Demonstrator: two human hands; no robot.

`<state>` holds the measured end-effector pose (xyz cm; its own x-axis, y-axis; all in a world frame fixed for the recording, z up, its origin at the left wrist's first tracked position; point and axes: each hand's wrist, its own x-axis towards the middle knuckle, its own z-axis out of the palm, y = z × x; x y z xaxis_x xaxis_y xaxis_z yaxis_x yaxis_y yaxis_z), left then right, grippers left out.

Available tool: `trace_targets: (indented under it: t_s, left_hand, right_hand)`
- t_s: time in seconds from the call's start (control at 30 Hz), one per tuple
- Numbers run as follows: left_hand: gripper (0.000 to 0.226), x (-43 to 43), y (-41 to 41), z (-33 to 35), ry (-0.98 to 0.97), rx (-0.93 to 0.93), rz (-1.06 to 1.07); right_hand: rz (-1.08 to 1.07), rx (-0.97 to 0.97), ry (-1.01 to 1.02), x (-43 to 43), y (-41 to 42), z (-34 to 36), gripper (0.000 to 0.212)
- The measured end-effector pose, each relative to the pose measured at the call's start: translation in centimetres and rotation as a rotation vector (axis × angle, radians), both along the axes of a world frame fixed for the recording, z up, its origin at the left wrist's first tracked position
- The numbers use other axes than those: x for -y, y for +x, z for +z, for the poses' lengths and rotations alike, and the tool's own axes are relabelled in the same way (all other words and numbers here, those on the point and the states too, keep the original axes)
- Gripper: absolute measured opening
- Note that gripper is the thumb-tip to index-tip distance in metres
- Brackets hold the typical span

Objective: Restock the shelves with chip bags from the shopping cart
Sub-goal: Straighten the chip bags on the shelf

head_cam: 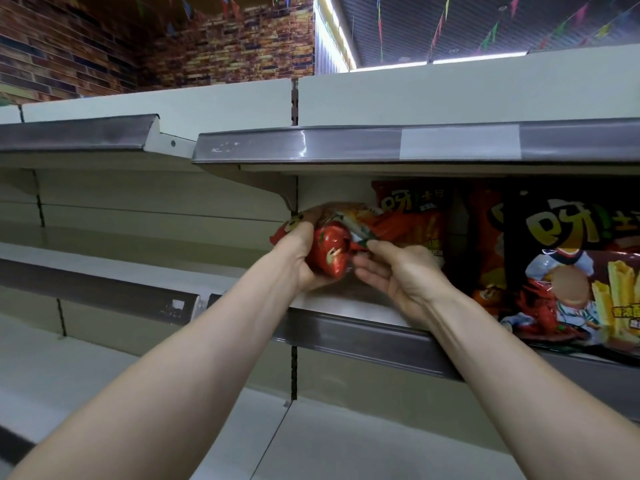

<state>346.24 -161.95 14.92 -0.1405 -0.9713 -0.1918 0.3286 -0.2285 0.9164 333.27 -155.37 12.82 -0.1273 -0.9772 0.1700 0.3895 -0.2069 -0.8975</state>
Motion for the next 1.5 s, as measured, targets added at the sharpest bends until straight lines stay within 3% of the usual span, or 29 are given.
trace_targets:
  t_s: [0.1, 0.3, 0.47, 0.6, 0.7, 0.8, 0.83, 1.0, 1.07, 1.17, 1.3, 1.4, 1.5]
  left_hand:
    - [0.041, 1.4, -0.4, 0.2, -0.073, -0.020, 0.150]
    - [0.057, 2.1, -0.8, -0.5, -0.169, 0.000, 0.337]
    - [0.062, 1.6, -1.4, -0.4, -0.308, 0.033, 0.281]
    - [0.056, 1.1, -1.1, 0.3, -0.333, 0.093, 0.177]
    - [0.067, 0.9, -1.9, 0.0, -0.338, 0.193, 0.040]
    - [0.033, 0.4, -3.9, -0.5, -0.444, 0.220, -0.024]
    - [0.032, 0.2, -4.6, -0.6, -0.461, 0.193, -0.044]
    - [0.056, 0.1, -7.8, -0.8, -0.556, 0.248, -0.082]
    - [0.041, -0.1, -9.1, -1.0, -0.591, 0.198, -0.043]
    - [0.052, -0.3, -10.8, -0.9, -0.645, 0.136, 0.028]
    - [0.070, 0.4, -11.1, -1.3, -0.594, 0.308, 0.069]
    - [0.056, 0.6, -11.0, -2.3, -0.531, 0.450, -0.017]
    - [0.062, 1.0, -11.7, -1.9, -0.664, 0.396, 0.166]
  right_hand:
    - [0.024, -0.275, 0.078, -0.2, 0.3, -0.5, 0.027]
    - [0.065, -0.431, 0.131, -0.4, 0.5, -0.2, 0.017]
    - [-0.093, -0.637, 0.110, -1.9, -0.7, 0.3, 0.023]
    - [-0.321, -0.603, 0.104, -2.3, -3.5, 1.1, 0.041]
    - [-0.464, -0.690, 0.109, -2.0, -4.5, 0.9, 0.051]
    - [-0.453, -0.780, 0.071, -2.1, -4.3, 0.4, 0.056]
    - [-0.462, -0.803, 0.079, -2.2, -4.4, 0.4, 0.056]
    - [-0.554, -0.750, 0.068, -2.6, -5.4, 0.5, 0.030]
    - [-0.567, -0.721, 0.078, -2.4, -5.5, 0.7, 0.043]
    - [-0.616, -0.651, 0.092, -1.7, -5.7, 1.1, 0.073]
    - [-0.616, -0.675, 0.118, -1.3, -6.1, 0.3, 0.053]
    - [-0.594, -0.694, 0.114, -0.9, -6.1, -0.1, 0.070]
    - [-0.622, -0.671, 0.122, -0.3, -6.4, -0.1, 0.071]
